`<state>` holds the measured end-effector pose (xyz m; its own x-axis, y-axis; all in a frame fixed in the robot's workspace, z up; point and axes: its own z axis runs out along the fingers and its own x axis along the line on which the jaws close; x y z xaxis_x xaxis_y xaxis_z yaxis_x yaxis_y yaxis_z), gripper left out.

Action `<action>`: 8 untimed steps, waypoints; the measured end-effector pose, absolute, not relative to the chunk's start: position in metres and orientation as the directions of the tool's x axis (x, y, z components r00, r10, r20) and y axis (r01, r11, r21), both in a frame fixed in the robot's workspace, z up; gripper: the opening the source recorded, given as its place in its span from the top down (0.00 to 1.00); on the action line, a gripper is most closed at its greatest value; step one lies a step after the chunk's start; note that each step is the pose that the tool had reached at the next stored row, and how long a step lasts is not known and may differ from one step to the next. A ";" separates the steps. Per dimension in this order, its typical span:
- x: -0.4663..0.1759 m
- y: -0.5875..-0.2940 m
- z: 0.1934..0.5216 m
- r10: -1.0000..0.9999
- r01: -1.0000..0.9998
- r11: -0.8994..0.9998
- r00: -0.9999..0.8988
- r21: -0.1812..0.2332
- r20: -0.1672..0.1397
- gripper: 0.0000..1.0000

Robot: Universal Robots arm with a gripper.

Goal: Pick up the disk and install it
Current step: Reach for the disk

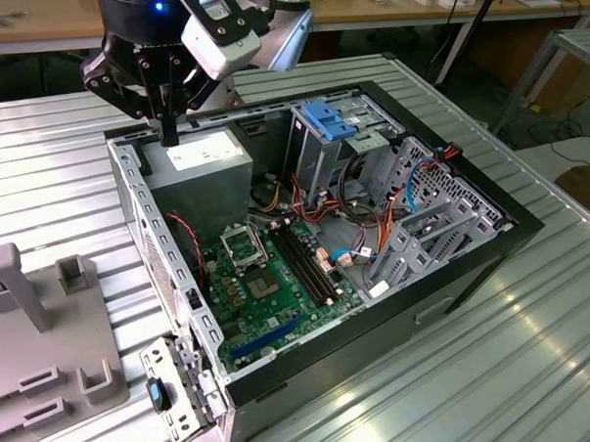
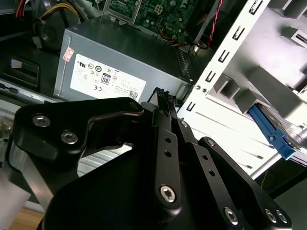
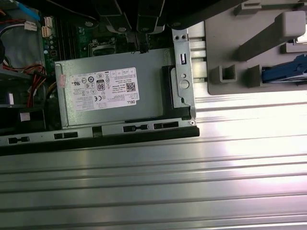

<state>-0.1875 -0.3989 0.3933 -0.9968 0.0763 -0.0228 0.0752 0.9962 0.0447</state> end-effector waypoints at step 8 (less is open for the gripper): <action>-0.194 -0.399 0.393 0.076 0.075 0.996 -0.997 0.045 -0.023 0.89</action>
